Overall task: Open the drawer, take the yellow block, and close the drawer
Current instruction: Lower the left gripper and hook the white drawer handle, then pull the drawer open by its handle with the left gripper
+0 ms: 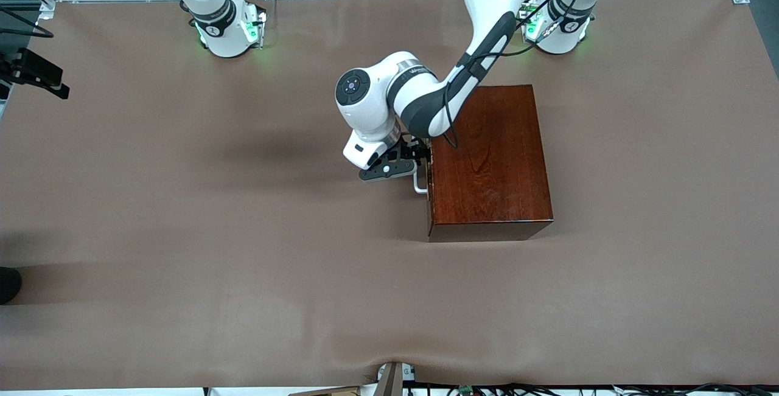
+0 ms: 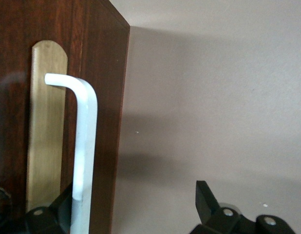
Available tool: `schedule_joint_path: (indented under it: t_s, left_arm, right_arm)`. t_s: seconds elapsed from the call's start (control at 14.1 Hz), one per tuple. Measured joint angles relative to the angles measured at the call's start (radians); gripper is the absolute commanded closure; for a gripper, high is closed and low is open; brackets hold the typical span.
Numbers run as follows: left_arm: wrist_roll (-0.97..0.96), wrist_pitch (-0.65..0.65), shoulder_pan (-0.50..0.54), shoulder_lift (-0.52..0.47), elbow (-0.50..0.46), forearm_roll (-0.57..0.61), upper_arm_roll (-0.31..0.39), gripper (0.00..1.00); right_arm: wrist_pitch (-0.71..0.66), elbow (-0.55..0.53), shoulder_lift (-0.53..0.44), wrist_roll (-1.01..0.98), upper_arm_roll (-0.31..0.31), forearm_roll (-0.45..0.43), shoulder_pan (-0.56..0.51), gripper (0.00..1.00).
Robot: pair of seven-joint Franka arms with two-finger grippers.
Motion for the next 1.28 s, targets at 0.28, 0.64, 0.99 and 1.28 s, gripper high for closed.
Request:
schedule_joint_path:
  t_s: [0.28, 0.64, 0.99, 1.28]
  left_arm:
    - [-0.046, 0.035, -0.002, 0.000, -0.001, 0.000, -0.002, 0.00]
    - [-0.097, 0.122, -0.028, 0.000, 0.001, 0.006, 0.000, 0.00]
    - [-0.137, 0.167, -0.037, 0.000, 0.001, 0.011, 0.003, 0.00]
    - [-0.163, 0.196, -0.047, 0.000, 0.000, 0.016, 0.008, 0.00]
  right_arm:
    - [0.001, 0.000, 0.005, 0.000, -0.001, 0.000, -0.011, 0.00]
    - [0.003, 0.000, 0.012, 0.000, -0.001, 0.000, -0.017, 0.00]
    - [0.021, -0.001, 0.021, 0.000, -0.001, -0.001, -0.018, 0.00]
    - [0.034, -0.001, 0.039, 0.000, -0.001, -0.001, -0.020, 0.00]
